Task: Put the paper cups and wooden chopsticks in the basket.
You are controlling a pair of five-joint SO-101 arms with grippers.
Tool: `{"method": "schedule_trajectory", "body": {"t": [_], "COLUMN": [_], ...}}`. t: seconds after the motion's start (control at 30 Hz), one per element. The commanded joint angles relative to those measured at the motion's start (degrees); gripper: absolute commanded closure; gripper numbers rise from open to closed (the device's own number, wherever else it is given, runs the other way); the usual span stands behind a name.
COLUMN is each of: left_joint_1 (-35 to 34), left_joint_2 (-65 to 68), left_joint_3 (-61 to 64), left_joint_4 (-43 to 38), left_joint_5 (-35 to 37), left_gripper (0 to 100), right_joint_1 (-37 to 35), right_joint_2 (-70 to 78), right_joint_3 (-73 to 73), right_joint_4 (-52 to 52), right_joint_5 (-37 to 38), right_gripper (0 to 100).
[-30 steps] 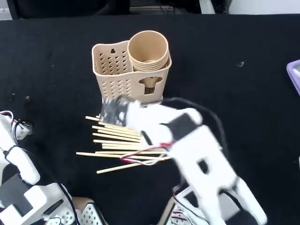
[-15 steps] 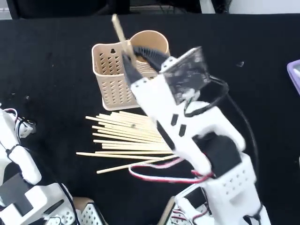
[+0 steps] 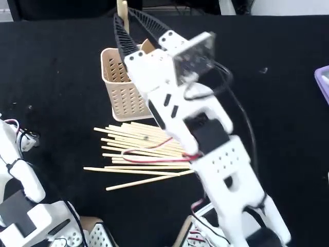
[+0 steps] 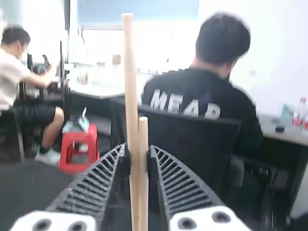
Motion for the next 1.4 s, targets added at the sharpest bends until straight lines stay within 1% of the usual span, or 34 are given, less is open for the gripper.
{"method": "schedule_trajectory", "body": {"t": [0.0, 0.13, 0.2, 0.23, 0.37, 0.4, 0.67, 0.73, 0.8, 0.9, 0.97, 1.07, 1.17, 1.23, 1.37], "left_joint_1": [0.7, 0.7, 0.7, 0.7, 0.7, 0.7, 0.8, 0.9, 1.5, 4.6, 8.0, 13.8, 19.7, 23.7, 32.9], "left_joint_2": [-1.8, -1.8, -1.8, -1.8, -1.8, -1.8, -1.9, -2.3, -2.4, -2.4, -2.4, -2.4, -2.4, -2.4, -2.4], "left_joint_3": [-1.0, -1.0, -1.0, -1.0, -1.0, -1.0, -1.3, -1.3, -1.4, -1.4, -2.2, -4.4, -6.7, -7.7, -7.5], "left_joint_4": [-0.2, -0.2, -0.2, -0.2, -0.2, -0.2, 0.2, 0.2, 0.3, 1.0, 3.8, 9.6, 15.8, 19.0, 22.7], "left_joint_5": [0.2, 0.2, 0.2, 0.2, 0.2, 0.2, 0.1, 0.1, 0.0, -3.5, -7.3, -14.7, -19.7, -21.5, -25.9], "left_gripper": [79, 79, 79, 79, 79, 79, 79, 79, 79, 79, 79, 79, 79, 79, 79], "right_joint_1": [0.8, 0.9, 0.7, 0.5, -0.4, -0.4, 0.2, 2.5, 6.3, 16.9, 24.4, 33.7, 40.5, 43.1, 43.3], "right_joint_2": [4.6, 9.7, 10.5, 10.5, 8.1, 6.9, -5.3, -9.7, -13.4, -19.2, -22.6, -25.8, -25.4, -24.7, -24.8], "right_joint_3": [-0.2, -0.1, -0.6, -1.1, -5.0, -6.3, -12.9, -12.8, -12.7, -9.4, -4.0, 8.9, 21.6, 28.9, 39.0], "right_joint_4": [-1.7, -1.2, 2.2, 4.5, 13.4, 15.6, 31.6, 37.6, 44.7, 53.0, 55.2, 53.4, 47.1, 42.5, 36.3], "right_joint_5": [-0.5, -0.2, -0.1, -0.1, -0.2, -0.3, 0.1, 0.6, 3.0, 6.3, 6.2, 4.4, 1.9, -0.4, -5.5], "right_gripper": [98.7, 98.3, 98.1, 96.6, 82.6, 81.0, 84.9, 86.3, 87.8, 89.0, 88.9, 88.9, 88.9, 88.9, 88.9]}}
